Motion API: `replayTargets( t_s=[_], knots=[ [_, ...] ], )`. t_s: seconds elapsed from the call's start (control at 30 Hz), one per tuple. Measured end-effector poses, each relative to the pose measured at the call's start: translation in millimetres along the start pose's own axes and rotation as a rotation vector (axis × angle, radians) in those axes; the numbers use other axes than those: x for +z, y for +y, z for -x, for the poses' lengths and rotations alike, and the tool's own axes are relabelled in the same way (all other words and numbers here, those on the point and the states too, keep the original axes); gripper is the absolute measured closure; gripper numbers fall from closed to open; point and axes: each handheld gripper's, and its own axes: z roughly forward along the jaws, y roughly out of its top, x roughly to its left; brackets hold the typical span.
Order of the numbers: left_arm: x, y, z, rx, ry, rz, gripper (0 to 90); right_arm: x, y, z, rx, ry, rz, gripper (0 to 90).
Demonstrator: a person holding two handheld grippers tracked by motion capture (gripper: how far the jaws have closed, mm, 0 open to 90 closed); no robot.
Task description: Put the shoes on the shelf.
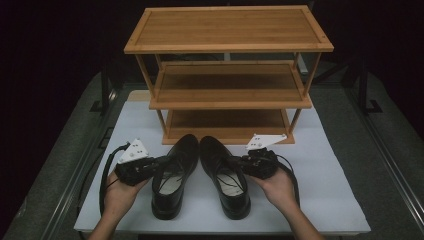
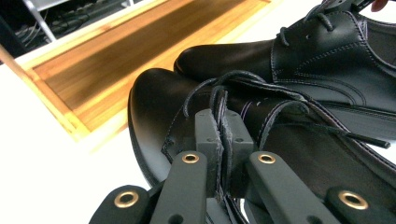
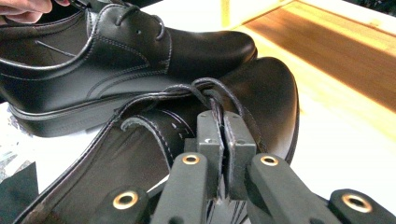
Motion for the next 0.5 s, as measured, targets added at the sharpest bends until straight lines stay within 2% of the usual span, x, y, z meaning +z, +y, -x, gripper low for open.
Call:
replayTargets(
  t_s=[0.37,0.5],
  knots=[
    [13.0,19.9,2.5,0.005,-0.019,0.046,87.8,-23.7,-1.2,22.5,0.033,-0.049,0.025,87.0],
    [22.3,28.7,-0.1,0.001,-0.010,0.062,87.7,-29.8,2.0,34.1,0.043,-0.078,0.041,87.0]
  ],
)
